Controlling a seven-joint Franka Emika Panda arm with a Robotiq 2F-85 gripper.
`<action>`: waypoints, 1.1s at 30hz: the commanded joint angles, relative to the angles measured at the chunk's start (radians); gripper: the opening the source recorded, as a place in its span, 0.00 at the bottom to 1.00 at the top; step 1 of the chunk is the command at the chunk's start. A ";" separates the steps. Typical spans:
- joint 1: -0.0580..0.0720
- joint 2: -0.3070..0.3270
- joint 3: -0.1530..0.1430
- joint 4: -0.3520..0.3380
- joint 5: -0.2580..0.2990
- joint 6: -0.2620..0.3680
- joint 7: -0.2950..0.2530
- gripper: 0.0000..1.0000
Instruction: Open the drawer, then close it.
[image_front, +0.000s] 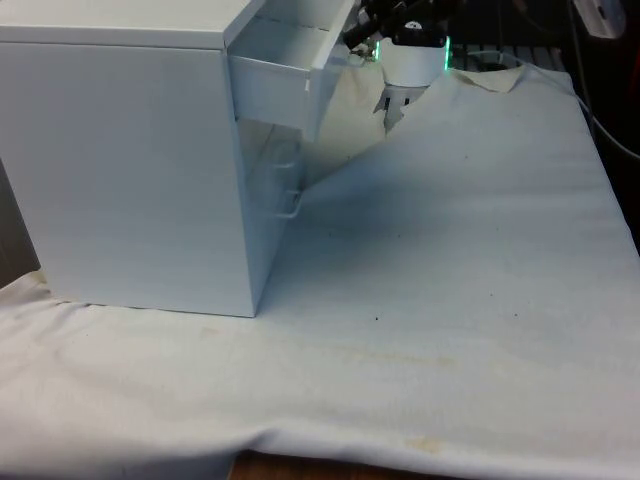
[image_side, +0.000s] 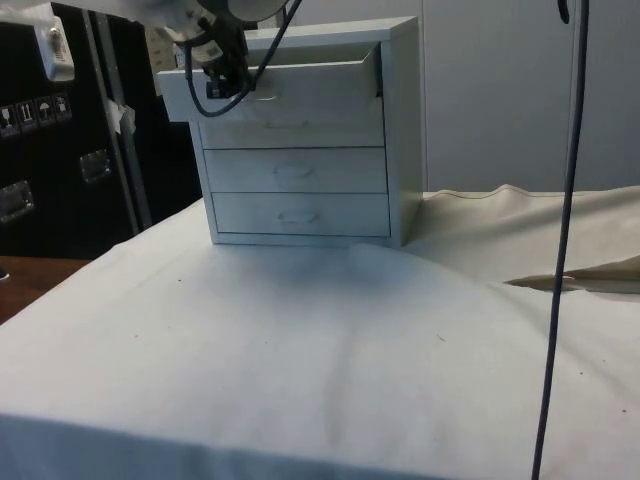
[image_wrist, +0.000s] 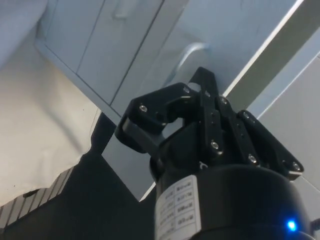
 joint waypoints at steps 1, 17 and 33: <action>-0.004 -0.008 -0.006 -0.009 -0.012 0.014 -0.008 0.00; -0.012 -0.008 -0.059 -0.013 -0.014 0.029 -0.048 0.00; -0.024 -0.007 -0.104 -0.015 -0.012 0.048 -0.083 0.00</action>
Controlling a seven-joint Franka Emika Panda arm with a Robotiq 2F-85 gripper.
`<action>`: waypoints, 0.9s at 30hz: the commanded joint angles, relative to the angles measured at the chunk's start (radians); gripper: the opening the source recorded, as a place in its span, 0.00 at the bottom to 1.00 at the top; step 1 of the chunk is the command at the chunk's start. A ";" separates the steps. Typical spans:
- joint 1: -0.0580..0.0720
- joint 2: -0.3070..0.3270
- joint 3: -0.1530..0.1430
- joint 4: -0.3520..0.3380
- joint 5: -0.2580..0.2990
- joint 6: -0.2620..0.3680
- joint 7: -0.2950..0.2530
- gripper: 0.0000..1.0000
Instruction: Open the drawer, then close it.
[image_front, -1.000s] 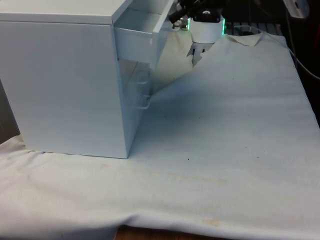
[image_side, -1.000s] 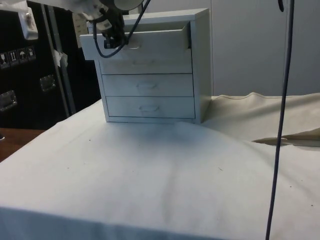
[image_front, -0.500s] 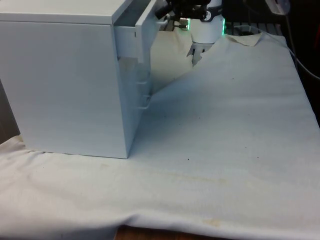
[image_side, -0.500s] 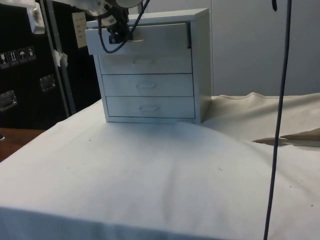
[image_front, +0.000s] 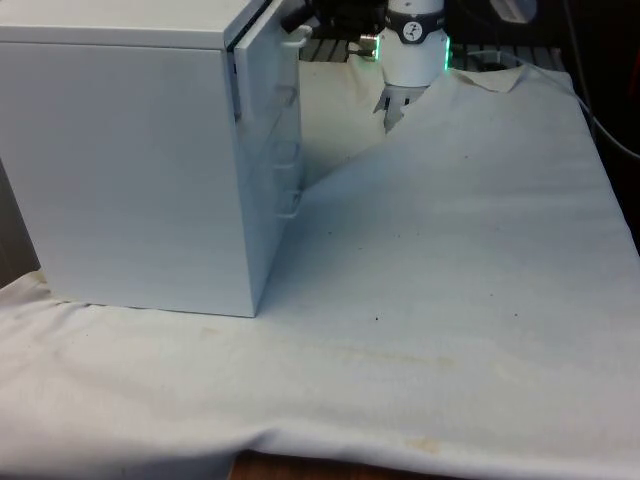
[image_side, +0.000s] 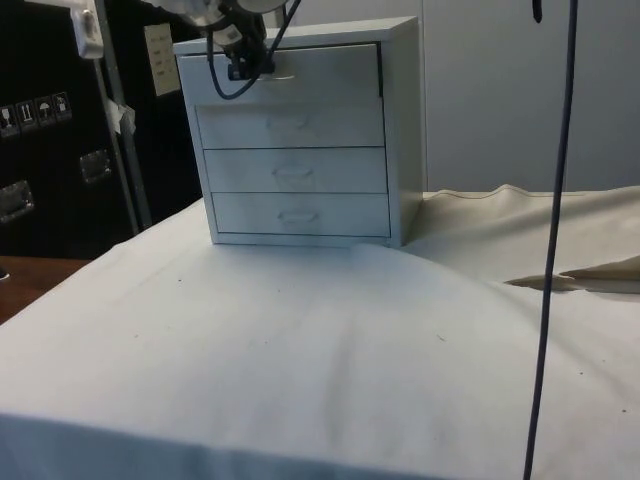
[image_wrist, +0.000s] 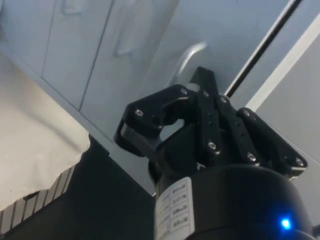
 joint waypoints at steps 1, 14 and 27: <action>-0.003 -0.006 -0.004 -0.003 -0.007 0.011 -0.009 0.00; -0.012 -0.004 -0.018 -0.003 0.007 0.026 -0.023 0.00; -0.033 0.000 -0.029 -0.008 0.019 0.056 -0.036 0.00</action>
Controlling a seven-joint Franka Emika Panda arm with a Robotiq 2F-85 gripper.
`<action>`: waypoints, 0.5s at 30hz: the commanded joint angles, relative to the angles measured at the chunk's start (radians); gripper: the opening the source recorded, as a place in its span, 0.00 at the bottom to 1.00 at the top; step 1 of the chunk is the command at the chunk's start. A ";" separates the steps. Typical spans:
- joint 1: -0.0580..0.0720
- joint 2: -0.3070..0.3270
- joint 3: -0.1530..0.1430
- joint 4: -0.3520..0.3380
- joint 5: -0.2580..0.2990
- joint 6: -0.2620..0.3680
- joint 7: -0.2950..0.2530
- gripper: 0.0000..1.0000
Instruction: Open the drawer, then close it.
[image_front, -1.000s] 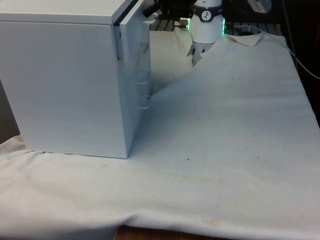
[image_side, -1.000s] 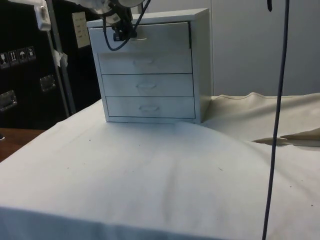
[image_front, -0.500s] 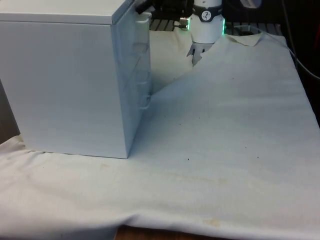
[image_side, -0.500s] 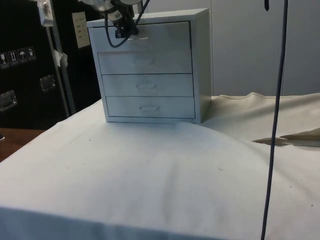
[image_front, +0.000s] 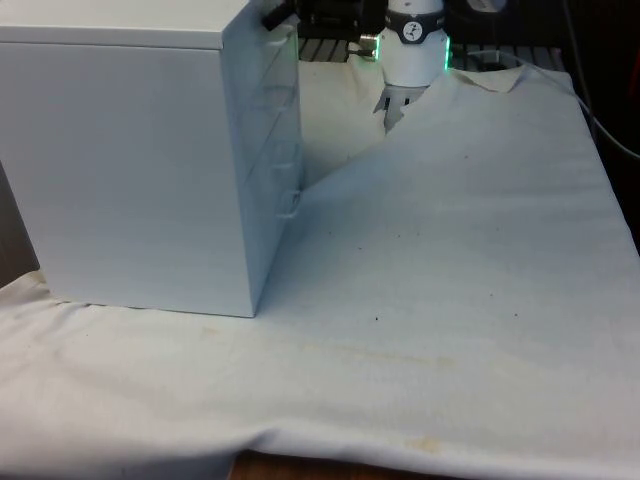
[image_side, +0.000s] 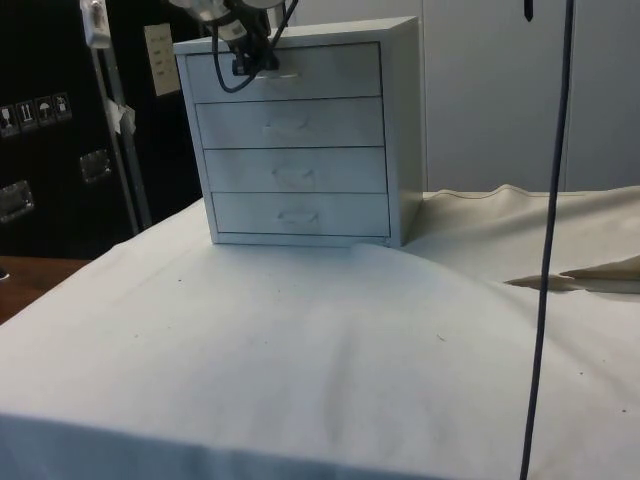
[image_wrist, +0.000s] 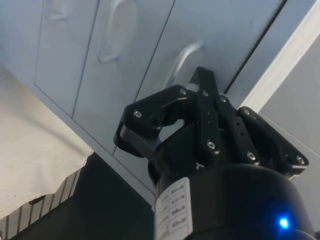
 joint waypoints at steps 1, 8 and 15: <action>-0.015 0.000 -0.001 -0.007 0.006 0.024 -0.012 0.00; 0.000 -0.005 0.004 0.002 0.011 0.003 -0.006 0.00; 0.002 0.000 0.001 0.001 0.004 0.000 0.001 0.00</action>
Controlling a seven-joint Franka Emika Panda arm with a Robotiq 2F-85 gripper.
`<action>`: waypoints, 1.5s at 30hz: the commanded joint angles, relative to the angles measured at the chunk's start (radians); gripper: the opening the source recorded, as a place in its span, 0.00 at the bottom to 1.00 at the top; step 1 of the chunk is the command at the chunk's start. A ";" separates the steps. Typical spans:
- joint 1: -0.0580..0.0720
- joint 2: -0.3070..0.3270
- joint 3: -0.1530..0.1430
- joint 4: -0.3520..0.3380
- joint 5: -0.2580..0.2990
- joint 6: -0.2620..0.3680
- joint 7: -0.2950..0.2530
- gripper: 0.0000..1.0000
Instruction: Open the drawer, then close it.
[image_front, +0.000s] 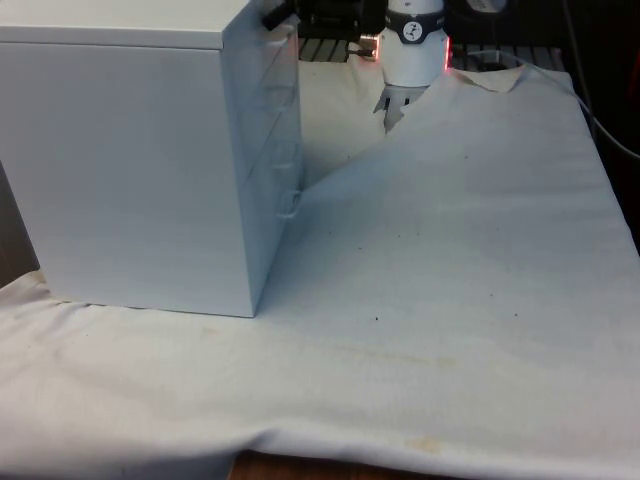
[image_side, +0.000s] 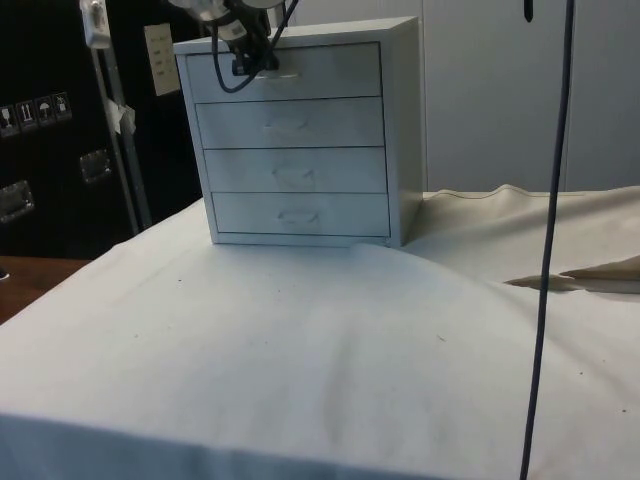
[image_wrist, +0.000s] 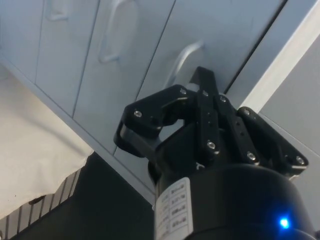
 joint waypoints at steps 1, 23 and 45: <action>0.003 -0.004 0.004 0.001 0.007 -0.003 0.000 0.00; 0.011 -0.019 0.010 0.016 0.026 -0.013 0.006 0.00; 0.035 -0.084 0.061 0.022 0.100 -0.045 0.039 0.00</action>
